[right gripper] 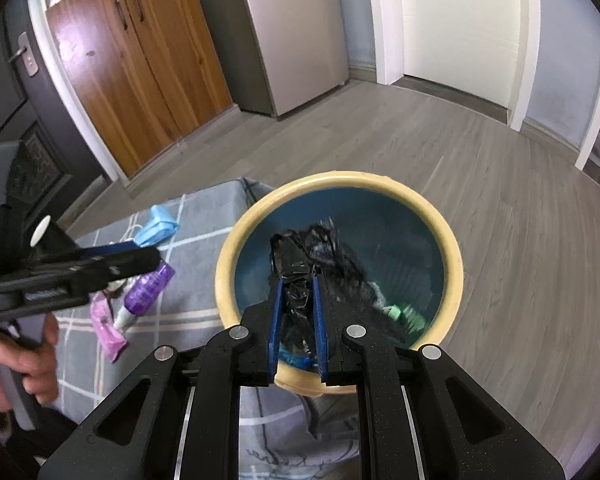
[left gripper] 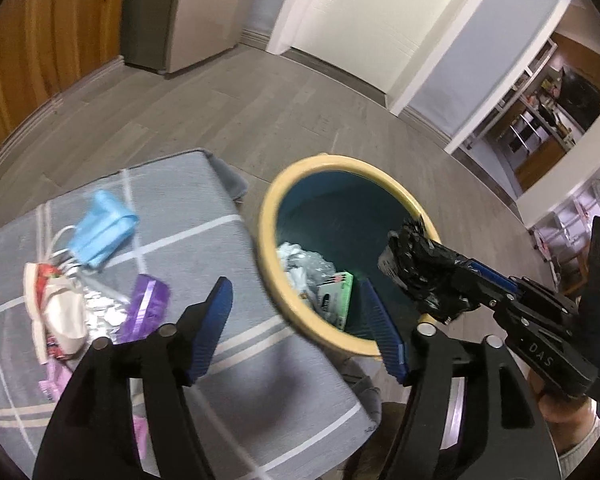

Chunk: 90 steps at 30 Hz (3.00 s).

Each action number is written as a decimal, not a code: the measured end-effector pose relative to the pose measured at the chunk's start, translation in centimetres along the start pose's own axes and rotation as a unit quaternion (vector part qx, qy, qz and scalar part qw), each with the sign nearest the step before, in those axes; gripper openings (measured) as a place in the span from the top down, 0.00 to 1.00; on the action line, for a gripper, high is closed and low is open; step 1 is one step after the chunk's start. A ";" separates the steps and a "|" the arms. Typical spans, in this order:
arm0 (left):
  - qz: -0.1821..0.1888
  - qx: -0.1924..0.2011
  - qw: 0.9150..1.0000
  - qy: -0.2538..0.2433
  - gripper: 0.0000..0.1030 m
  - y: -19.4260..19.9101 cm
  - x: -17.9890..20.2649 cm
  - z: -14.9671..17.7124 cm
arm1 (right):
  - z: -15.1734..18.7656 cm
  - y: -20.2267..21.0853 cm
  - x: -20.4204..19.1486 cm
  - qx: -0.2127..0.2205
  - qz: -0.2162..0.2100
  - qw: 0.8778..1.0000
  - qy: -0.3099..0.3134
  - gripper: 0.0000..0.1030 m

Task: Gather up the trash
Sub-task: 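Move both open grippers back over the remaining trash on the mat, then grasp the red floral paper cup with the left gripper while the right grasps the purple spray bottle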

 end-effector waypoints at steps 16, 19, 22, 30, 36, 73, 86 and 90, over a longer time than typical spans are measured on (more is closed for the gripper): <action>-0.066 0.019 0.995 0.071 0.33 3.8 -9.3 1.1 | 0.0 -1.2 -0.9 -0.008 0.001 1.000 0.003 0.67; -0.088 0.024 0.994 0.067 0.33 4.0 -10.2 1.2 | 0.1 -1.2 -1.1 -0.007 -0.001 1.000 0.003 0.61; -0.111 0.024 0.991 0.069 0.33 3.6 -11.7 1.3 | 0.1 -1.2 -1.4 -0.008 -0.005 1.000 0.004 0.59; -0.150 0.009 0.986 0.073 0.42 1.8 -14.8 1.5 | -0.3 -1.4 -2.7 -0.009 -0.019 1.000 0.014 0.58; -0.167 0.008 0.984 0.063 0.58 0.5 -15.7 1.7 | -0.6 -1.9 -4.7 -0.014 -0.031 0.999 0.030 0.57; -0.120 0.101 0.987 0.046 0.92 16.2 -14.2 2.7 | -0.8 -12.5 -19.6 -0.115 -0.085 0.989 0.047 0.33; -0.084 0.098 0.990 0.049 0.92 16.0 -14.1 3.0 | -0.1 -17.0 -20.5 -0.142 -0.031 0.988 0.043 0.29; -0.077 0.099 0.991 0.047 0.92 15.9 -13.8 2.7 | 0.4 -17.5 -20.7 -0.144 -0.025 0.987 0.063 0.29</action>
Point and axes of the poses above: each gripper's, at about its wrist camera, not at the fingertips, and y roughly against the way its jaws point, x to its right, z to its underside, the point moved 1 cm from there along -y, roughly the way its jaws point, and after that the axes turned 6 degrees about y, right-handed, at the moved point
